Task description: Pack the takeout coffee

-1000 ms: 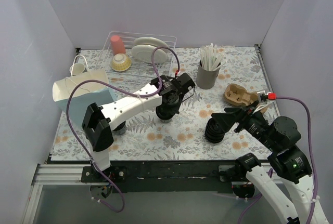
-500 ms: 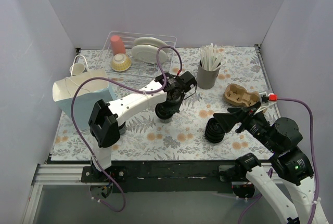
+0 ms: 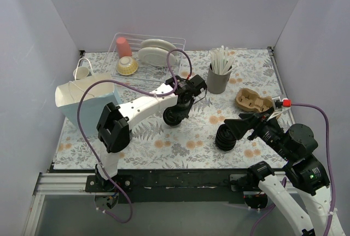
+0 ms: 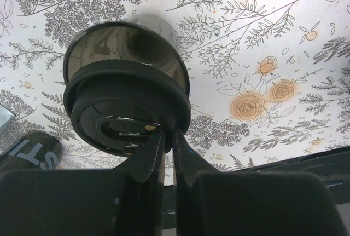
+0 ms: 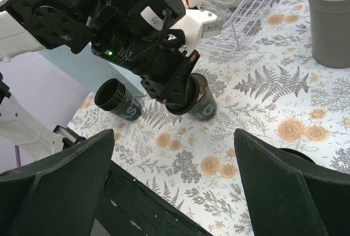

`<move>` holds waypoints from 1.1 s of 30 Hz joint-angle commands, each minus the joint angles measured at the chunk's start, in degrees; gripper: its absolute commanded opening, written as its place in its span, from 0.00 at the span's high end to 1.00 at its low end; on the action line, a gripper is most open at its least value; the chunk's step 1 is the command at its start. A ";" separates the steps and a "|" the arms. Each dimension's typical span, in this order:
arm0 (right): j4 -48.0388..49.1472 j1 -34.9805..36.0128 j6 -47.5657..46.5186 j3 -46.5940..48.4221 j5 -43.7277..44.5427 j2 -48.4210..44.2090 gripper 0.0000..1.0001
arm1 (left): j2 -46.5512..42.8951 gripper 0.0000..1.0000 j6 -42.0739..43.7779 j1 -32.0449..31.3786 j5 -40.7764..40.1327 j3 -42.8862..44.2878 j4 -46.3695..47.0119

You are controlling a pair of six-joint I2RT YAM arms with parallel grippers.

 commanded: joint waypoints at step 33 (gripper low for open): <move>0.48 0.24 -0.93 1.08 1.98 -0.40 0.03 | 5.50 0.94 2.76 1.16 0.69 12.73 -4.58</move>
